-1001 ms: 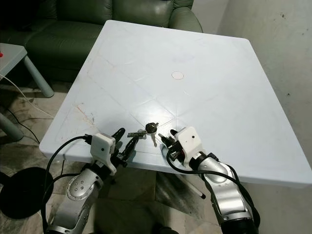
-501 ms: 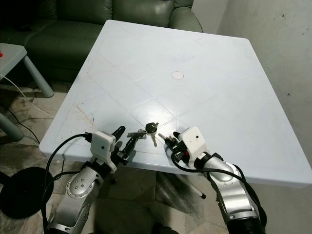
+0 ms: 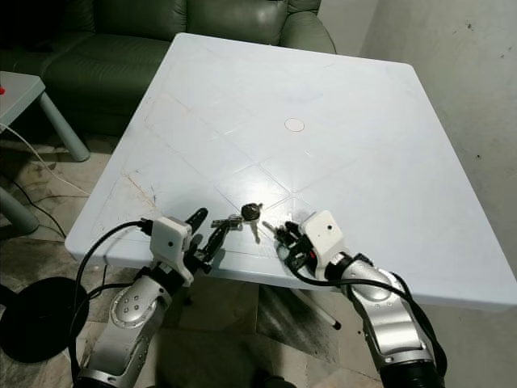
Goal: Hang keys on a hook
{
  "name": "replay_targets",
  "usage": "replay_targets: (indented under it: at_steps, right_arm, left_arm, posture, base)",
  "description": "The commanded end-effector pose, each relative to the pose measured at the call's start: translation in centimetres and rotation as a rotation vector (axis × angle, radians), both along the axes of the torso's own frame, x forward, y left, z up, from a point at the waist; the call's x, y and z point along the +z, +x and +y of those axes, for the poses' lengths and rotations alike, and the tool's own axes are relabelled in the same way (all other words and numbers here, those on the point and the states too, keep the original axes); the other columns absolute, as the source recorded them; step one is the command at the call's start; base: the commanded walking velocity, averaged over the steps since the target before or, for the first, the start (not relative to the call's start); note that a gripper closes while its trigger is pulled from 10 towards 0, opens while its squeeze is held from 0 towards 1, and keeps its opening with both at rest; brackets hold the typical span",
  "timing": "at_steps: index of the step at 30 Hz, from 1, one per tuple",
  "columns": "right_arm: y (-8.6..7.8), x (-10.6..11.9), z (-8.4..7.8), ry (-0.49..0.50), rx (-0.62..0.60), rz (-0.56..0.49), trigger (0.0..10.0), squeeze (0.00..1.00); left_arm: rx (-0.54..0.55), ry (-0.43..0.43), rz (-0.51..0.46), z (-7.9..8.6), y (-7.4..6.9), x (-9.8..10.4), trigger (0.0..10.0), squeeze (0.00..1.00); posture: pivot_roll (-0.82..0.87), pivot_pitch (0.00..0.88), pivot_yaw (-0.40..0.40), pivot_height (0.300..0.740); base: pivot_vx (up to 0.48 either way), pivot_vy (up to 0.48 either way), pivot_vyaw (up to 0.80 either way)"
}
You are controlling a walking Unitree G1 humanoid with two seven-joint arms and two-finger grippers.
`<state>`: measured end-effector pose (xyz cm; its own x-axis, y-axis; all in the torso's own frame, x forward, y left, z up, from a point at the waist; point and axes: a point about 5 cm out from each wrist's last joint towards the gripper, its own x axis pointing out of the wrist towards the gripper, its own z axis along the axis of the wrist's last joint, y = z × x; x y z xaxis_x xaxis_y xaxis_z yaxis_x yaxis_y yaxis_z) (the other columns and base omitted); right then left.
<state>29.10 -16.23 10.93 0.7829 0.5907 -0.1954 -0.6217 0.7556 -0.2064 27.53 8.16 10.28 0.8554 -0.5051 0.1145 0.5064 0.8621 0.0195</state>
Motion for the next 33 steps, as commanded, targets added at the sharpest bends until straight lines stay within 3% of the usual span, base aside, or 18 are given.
replay_targets:
  at_steps: [1, 2, 4, 6, 7, 12, 13, 16, 20, 21, 22, 23, 24, 25, 27, 29, 32, 33]
  right_arm:
    - [-0.3, 0.0, -0.2, -0.003, 0.005, 0.003, 3.3, 0.0]
    - [-0.3, 0.0, -0.2, -0.001, 0.007, 0.003, 4.2, 0.0]
    - [-0.3, 0.0, -0.2, -0.001, 0.004, 0.002, 3.6, 0.0]
    - [-0.3, 0.0, -0.2, -0.002, 0.004, 0.0, 3.6, 0.0]
    - [-0.3, 0.0, -0.2, -0.004, 0.005, 0.0, 2.2, 0.0]
    - [0.0, 0.4, -0.4, 0.011, -0.016, -0.024, 1.3, 0.0]
    - [0.1, 0.5, -0.5, 0.023, -0.025, -0.032, 0.0, 0.0]
    - [0.5, 1.3, -0.6, 0.098, -0.058, -0.055, 0.0, 0.0]
    - [1.1, 3.0, -0.6, 0.271, -0.109, -0.085, 0.0, 0.0]
    - [1.4, 3.7, -0.5, 0.336, -0.117, -0.093, 2.3, 0.0]
    - [1.4, 3.8, -0.5, 0.356, -0.119, -0.096, 2.3, 0.0]
    - [1.6, 4.2, -0.5, 0.39, -0.131, -0.1, 2.9, 0.0]
    - [2.0, 4.9, -0.5, 0.456, -0.162, -0.114, 4.1, 0.0]
    - [2.2, 5.2, -0.5, 0.489, -0.177, -0.121, 4.1, 0.0]
    - [2.7, 6.0, -0.7, 0.531, -0.213, -0.136, 10.0, 0.0]
    - [3.1, 6.6, -1.0, 0.529, -0.238, -0.159, 10.0, 0.0]
    - [3.8, 7.4, -1.7, 0.469, -0.304, -0.203, 10.0, 0.0]
    - [4.0, 7.3, -1.9, 0.354, -0.323, -0.218, 10.0, 0.0]
  left_arm:
    - [-0.004, 0.007, -0.001, -0.2, 0.0, 0.1, 10.0, 0.0]
    - [-0.005, 0.006, -0.002, -0.3, 0.0, 0.1, 10.0, 0.0]
    - [-0.007, 0.006, -0.002, -0.3, 0.0, 0.1, 10.0, 0.0]
    - [-0.008, 0.006, -0.002, -0.3, 0.0, 0.2, 10.0, 0.0]
    - [-0.009, 0.005, -0.002, -0.4, 0.0, 0.2, 10.0, 0.0]
    - [-0.009, 0.006, -0.003, -0.4, 0.1, 0.2, 10.0, 0.0]
    - [-0.008, 0.006, -0.004, -0.3, 0.1, 0.2, 10.0, 0.0]
    - [0.005, -0.003, -0.005, -0.1, 0.4, 0.4, 10.0, 0.0]
    - [0.04, -0.033, -0.019, 0.5, 1.2, 1.3, 10.0, 0.0]
    - [0.06, -0.052, -0.03, 0.9, 1.8, 2.0, 10.0, 0.0]
    - [0.066, -0.06, -0.032, 1.0, 2.0, 2.2, 10.0, 0.0]
    - [0.076, -0.064, -0.039, 1.2, 2.2, 2.5, 10.0, 0.0]
    - [0.1, -0.063, -0.053, 1.5, 2.9, 3.2, 10.0, 0.0]
    - [0.114, -0.061, -0.059, 1.7, 3.2, 3.5, 10.0, 0.0]
    - [0.153, -0.078, -0.072, 2.3, 4.0, 4.5, 10.0, 0.0]
    - [0.184, -0.102, -0.081, 2.8, 4.6, 5.3, 10.0, 0.0]
    - [0.232, -0.065, -0.12, 3.7, 5.6, 6.8, 10.0, 0.0]
    - [0.241, -0.064, -0.128, 4.0, 5.7, 7.1, 10.0, 0.0]
  posture:
    - [-0.01, 0.167, -0.069, 0.74]
    - [-0.01, 0.166, -0.068, 0.74]
    - [-0.01, 0.164, -0.069, 0.74]
    - [-0.01, 0.164, -0.069, 0.74]
    - [-0.01, 0.162, -0.068, 0.74]
    - [-0.01, 0.157, -0.068, 0.74]
    - [-0.01, 0.157, -0.068, 0.74]
    - [0.0, 0.147, -0.069, 0.74]
    - [0.0, 0.137, -0.068, 0.74]
    - [0.0, 0.137, -0.068, 0.74]
    - [0.0, 0.127, -0.069, 0.74]
    - [0.0, 0.127, -0.069, 0.74]
    - [-0.01, 0.121, -0.068, 0.74]
    - [0.0, 0.117, -0.068, 0.74]
    - [0.0, 0.115, -0.068, 0.74]
    - [-0.01, 0.112, -0.068, 0.74]
    - [-0.01, 0.107, -0.065, 0.74]
    - [-0.01, 0.107, -0.064, 0.74]
  base:
    - [0.0, 0.0, 0.0]
    - [0.0, 0.0, 0.0]
    - [0.0, 0.0, 0.0]
    - [0.0, 0.0, 0.0]
    - [0.0, 0.0, 0.0]
    - [0.0, 0.0, 0.0]
    - [0.0, 0.0, 0.0]
    - [0.0, 0.0, 0.0]
    - [0.0, 0.0, 0.0]
    - [0.0, 0.0, 0.0]
    - [0.0, 0.0, 0.0]
    - [0.0, 0.0, 0.0]
    - [0.0, 0.0, 0.0]
    - [0.0, 0.0, 0.0]
    - [0.0, 0.0, 0.0]
    - [0.0, 0.0, 0.0]
    - [0.0, 0.0, 0.0]
    - [0.0, 0.0, 0.0]
